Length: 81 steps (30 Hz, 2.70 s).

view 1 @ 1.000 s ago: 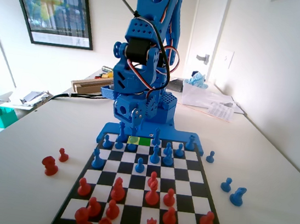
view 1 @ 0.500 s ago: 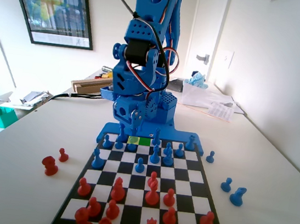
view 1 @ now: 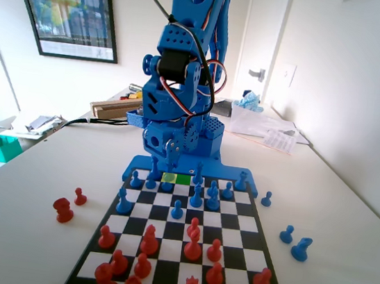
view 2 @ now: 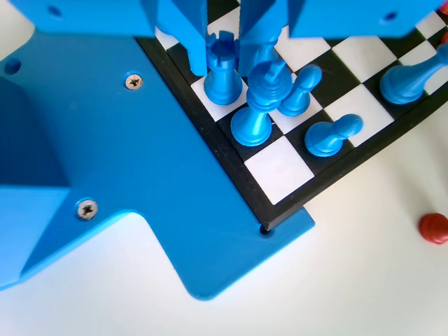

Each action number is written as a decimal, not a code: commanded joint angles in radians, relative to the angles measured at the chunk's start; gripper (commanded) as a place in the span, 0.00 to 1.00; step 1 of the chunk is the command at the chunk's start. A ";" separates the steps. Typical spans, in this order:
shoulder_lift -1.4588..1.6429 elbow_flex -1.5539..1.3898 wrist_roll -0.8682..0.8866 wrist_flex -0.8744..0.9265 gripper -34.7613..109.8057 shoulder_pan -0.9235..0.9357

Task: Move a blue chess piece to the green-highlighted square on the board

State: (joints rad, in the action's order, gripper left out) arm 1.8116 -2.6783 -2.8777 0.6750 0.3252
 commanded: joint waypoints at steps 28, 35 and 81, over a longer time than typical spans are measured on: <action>0.040 0.146 0.150 0.259 0.25 -0.104; 0.038 0.127 0.249 0.232 0.25 -0.183; 0.026 -0.014 0.235 0.020 0.30 -0.183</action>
State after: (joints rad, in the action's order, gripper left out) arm 1.8116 -2.6875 -2.6308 0.6811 0.1335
